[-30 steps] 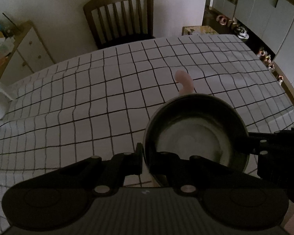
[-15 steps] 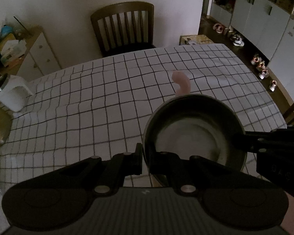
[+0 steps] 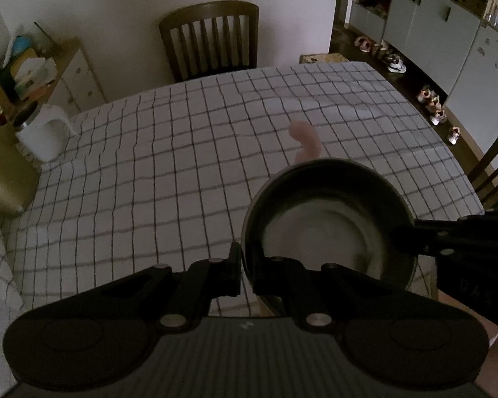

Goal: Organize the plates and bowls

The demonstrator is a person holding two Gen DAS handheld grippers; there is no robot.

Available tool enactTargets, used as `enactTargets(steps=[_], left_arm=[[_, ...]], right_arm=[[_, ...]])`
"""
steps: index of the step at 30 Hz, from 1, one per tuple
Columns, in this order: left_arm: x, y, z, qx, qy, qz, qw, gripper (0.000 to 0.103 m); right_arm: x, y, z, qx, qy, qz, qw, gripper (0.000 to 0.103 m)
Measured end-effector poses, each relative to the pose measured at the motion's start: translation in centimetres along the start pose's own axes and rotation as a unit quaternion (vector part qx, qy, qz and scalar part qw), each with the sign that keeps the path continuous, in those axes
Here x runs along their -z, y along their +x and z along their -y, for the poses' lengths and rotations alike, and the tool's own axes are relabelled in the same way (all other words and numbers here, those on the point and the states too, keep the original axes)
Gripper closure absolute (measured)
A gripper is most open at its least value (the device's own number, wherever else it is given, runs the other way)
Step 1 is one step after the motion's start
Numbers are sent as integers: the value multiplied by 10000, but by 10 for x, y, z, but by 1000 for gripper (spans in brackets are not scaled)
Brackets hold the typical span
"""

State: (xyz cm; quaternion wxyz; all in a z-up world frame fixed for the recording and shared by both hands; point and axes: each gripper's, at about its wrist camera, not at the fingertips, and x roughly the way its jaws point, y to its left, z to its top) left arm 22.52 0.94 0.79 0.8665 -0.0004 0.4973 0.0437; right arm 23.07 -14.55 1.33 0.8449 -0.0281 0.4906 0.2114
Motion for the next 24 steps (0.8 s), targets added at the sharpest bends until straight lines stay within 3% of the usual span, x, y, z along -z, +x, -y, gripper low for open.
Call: enactTargets(steps=[9,24], left_arm=[[46,-17,-8,33,-60,-75,9999,98],[111,-9,-22,165,-268,-478,9984,98]], right_arm=[[43,-9,-19,-42,55,-180,9998,94],[94,0,-36,-146,192,-613,9978,94]])
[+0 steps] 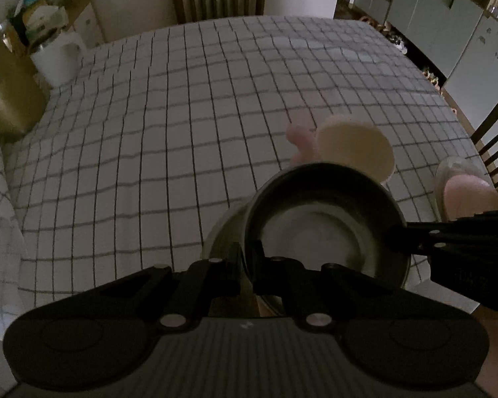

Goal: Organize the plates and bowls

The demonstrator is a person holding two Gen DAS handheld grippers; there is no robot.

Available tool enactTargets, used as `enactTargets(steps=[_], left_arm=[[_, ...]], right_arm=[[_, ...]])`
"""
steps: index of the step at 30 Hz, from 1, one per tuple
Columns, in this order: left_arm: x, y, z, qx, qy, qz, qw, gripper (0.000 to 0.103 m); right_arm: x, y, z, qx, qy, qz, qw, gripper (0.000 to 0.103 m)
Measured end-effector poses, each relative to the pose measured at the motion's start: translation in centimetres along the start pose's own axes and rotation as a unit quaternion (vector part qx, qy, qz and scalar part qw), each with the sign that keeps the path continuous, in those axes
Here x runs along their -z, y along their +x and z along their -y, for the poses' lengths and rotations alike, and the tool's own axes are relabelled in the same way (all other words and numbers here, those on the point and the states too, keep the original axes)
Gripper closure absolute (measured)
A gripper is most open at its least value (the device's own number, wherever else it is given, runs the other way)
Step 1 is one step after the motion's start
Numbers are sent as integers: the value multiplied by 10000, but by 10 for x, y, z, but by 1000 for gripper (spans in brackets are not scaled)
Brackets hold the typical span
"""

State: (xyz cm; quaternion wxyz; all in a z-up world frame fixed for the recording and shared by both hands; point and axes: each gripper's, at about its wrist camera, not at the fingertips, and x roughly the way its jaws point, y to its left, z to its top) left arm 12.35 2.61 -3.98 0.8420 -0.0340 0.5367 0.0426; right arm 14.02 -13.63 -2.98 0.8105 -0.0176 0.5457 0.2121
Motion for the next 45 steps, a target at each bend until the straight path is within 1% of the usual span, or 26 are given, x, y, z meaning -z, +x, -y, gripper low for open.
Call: enactTargets(steps=[7,17,29,37,45], left_arm=[[15,11,-3,5,-16,-149,9999,98],[18,22,3,-22,91,-228,9997,98],[20,37,-1,-66,64,-389,9992,98],[19,43,0,-122,140,-404,9990,98],[18,44,-2,-63,136,-439,9989,98]], right_arm=[[14,13,-1,10,13,-190,9998,94],[20,27,6,-8,126,-337,9994,94],[22,42,7,-32,90,-584,9982,94],[19,42,5,-84,29,-575,9983,94],[19,43,8,-157,174,-572,9981,92]])
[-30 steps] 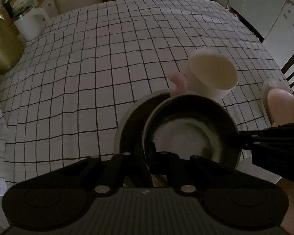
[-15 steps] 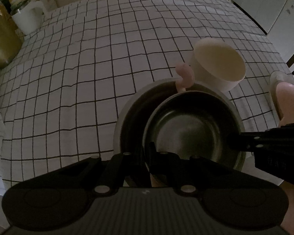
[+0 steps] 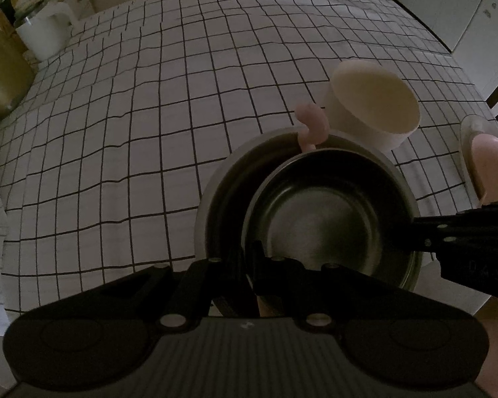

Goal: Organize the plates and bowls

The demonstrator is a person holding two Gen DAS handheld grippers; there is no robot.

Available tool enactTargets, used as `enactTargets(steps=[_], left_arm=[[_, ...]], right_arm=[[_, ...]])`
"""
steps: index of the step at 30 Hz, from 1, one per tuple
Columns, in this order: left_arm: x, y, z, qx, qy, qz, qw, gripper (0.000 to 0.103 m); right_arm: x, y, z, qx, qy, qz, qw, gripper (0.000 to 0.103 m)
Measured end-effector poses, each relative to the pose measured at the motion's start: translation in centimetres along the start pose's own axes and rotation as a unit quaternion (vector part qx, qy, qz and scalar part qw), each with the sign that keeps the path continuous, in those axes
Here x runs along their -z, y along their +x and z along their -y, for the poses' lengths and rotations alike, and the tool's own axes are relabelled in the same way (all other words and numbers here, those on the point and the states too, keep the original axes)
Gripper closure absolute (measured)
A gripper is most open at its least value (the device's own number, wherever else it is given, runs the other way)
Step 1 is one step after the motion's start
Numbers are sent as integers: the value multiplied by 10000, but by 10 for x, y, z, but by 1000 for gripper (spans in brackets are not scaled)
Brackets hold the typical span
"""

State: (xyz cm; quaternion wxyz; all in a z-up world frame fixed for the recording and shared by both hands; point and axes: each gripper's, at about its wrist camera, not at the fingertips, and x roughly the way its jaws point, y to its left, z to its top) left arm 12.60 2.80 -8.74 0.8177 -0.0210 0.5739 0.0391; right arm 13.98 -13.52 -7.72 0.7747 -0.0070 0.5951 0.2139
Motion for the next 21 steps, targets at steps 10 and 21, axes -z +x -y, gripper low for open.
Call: enactTargets(steps=[10,21], left_arm=[[1,-10,0,32,24,174,9998,98],[0,-44,-3,253,129,637,9976,93]], right_arm=[[0,-11,-4,-47,-1,173,9998,85],[1,-32,-11,-117,-134,496,9986,78]])
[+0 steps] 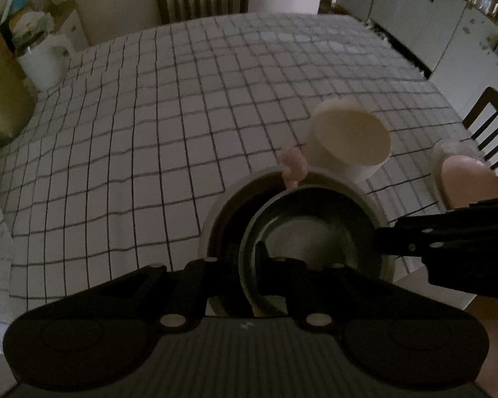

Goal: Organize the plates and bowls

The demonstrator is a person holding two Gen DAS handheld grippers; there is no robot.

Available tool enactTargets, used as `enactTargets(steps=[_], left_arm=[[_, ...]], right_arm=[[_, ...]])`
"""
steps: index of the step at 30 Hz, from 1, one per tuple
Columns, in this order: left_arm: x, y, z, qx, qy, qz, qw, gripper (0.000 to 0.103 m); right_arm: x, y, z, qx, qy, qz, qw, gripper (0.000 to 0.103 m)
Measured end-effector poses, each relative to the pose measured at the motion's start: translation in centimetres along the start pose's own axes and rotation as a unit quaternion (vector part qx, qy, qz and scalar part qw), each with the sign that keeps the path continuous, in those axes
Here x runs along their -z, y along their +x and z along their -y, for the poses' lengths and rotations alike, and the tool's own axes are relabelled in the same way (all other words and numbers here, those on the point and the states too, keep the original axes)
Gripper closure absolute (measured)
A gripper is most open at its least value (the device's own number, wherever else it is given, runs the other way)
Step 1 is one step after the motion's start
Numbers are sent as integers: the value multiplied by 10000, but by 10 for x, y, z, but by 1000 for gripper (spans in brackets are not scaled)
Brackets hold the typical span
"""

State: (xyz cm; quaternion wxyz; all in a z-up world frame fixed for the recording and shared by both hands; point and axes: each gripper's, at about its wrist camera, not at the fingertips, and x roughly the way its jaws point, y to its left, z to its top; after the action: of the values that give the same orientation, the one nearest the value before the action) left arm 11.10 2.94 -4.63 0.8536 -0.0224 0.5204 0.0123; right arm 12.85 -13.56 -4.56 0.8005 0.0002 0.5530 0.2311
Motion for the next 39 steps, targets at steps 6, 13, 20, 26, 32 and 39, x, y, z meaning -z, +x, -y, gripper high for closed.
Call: enactTargets(steps=[6,13,20,26,32,39], left_arm=[[-3,-16,6,106,157,240,9995,91],[-13,-33,11,284,171,630,9975,45],[-31,-41,16,373,219,829,9956,39],[-53,-44,22,483,300,1065,9927,26],[-77,-32,27,628,251,1071,9919,25],[-106,3,33,494,311,845,9947,25]], right_arm=[[-1,-15,-4,-21,-92,226,9997,71],[-7,-34,-1,14,-87,513,9986,58],[-15,-53,10,97,-52,840,9964,38],[-25,-62,24,183,10,1098,9938,24],[-37,-63,38,342,43,1303,9909,9],[-52,-48,59,449,100,1225,9914,6]])
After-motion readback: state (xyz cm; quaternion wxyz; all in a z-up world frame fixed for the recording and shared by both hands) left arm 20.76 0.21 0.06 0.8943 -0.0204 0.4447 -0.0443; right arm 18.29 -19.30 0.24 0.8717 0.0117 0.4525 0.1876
